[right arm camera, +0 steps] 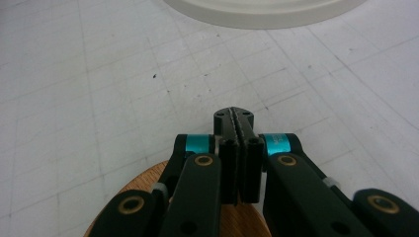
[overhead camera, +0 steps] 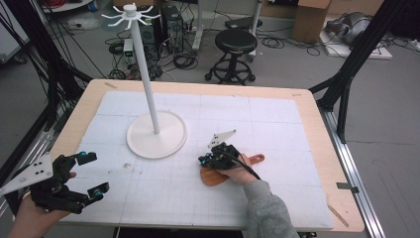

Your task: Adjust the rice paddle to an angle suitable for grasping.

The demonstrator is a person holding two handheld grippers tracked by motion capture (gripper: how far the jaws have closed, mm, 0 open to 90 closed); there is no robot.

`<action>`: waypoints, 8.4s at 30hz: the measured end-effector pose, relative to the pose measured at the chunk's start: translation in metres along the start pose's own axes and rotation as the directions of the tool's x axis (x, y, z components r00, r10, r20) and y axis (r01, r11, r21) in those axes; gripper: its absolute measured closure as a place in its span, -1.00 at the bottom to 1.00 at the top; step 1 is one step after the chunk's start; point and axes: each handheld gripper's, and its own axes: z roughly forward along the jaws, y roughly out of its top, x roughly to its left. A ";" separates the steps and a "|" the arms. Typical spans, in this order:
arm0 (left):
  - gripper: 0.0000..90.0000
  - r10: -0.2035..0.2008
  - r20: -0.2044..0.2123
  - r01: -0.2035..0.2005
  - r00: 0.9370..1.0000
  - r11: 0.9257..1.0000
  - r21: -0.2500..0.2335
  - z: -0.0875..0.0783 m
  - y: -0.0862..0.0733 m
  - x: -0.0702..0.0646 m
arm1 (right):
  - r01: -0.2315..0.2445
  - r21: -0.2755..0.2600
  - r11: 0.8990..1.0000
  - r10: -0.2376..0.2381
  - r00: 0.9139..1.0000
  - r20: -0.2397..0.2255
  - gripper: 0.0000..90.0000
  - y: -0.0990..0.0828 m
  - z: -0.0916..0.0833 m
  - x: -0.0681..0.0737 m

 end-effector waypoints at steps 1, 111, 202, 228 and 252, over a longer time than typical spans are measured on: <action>-0.96 0.003 0.002 -0.003 1.000 1.000 0.004 0.000 0.000 0.000 | -0.004 0.000 1.000 0.004 1.000 0.001 0.97 0.000 0.000 0.000; -0.96 0.013 0.122 -0.017 0.992 1.000 0.027 0.047 0.015 0.025 | -0.214 -0.149 0.965 0.249 0.925 0.286 0.97 -0.140 -0.157 -0.003; -0.96 0.029 -0.027 -0.027 0.999 0.997 0.077 0.002 -0.004 0.014 | -0.001 0.031 1.000 -0.002 0.995 0.096 0.97 -0.051 -0.060 0.008; -0.96 0.014 -0.038 -0.011 0.999 0.998 0.066 -0.005 -0.007 0.014 | 0.122 0.078 0.990 -0.122 0.992 0.004 0.97 -0.030 -0.039 0.033; -0.96 0.005 -0.022 -0.003 1.000 0.997 0.078 0.003 -0.010 0.018 | 0.119 -0.072 0.990 -0.118 0.993 0.017 -0.37 -0.024 -0.054 0.052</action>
